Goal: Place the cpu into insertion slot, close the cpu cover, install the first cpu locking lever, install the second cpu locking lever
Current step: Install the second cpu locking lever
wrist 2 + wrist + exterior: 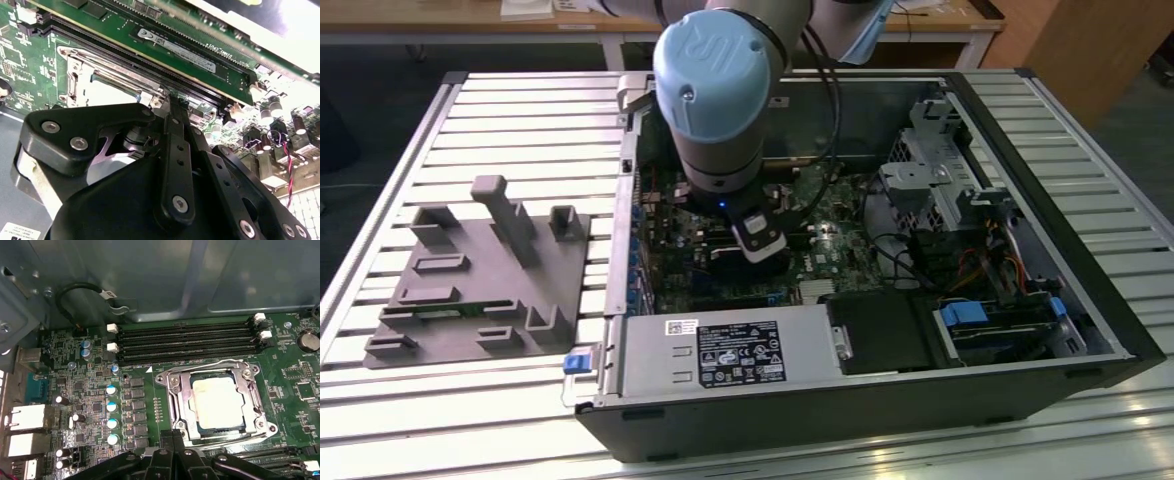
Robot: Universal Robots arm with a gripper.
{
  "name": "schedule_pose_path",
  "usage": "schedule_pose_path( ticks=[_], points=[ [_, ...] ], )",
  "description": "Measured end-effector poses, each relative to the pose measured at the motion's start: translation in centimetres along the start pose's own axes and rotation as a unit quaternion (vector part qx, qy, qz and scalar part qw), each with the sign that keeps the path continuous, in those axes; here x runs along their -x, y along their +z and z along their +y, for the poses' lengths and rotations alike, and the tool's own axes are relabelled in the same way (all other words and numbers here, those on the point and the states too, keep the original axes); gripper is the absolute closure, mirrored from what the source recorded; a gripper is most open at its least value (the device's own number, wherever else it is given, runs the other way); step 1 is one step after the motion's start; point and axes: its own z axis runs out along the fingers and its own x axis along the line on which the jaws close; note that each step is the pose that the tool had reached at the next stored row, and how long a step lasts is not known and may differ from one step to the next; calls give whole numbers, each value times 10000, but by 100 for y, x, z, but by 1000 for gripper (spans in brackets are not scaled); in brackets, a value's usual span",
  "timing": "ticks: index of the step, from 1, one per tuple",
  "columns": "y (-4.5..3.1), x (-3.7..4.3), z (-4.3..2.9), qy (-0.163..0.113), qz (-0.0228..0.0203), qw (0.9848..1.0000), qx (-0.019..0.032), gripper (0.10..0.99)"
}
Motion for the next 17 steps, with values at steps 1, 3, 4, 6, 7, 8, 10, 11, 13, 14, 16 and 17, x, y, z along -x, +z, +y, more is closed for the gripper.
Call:
schedule_pose_path(
  ticks=[1, 3, 4, 6, 7, 8, 10, 11, 13, 14, 16, 17],
  points=[
    [6, -3, -2, 1, 0, 10000, 1, 980],
    [19, -8, -9, 0, 0, 10000, -1, 980],
    [26, -10, -13, 0, 1, 10000, -2, 980],
    [34, -13, -17, 1, 2, 10000, -4, 980],
    [35, -13, -17, 1, 2, 10000, -4, 980],
    [34, -13, -16, 1, 1, 10000, -2, 980],
    [10, -11, -5, 0, -1, 10000, 2, 980],
    [-11, -10, 5, 0, -1, 10000, 4, 980],
    [-68, -8, 26, 0, 0, 10000, 0, 980],
    [-98, -6, 39, 0, 0, 10000, 0, 980],
    [-157, -4, 63, 0, 0, 10000, -3, 980],
    [-174, -3, 70, 0, 0, 10000, -5, 980]
  ],
)
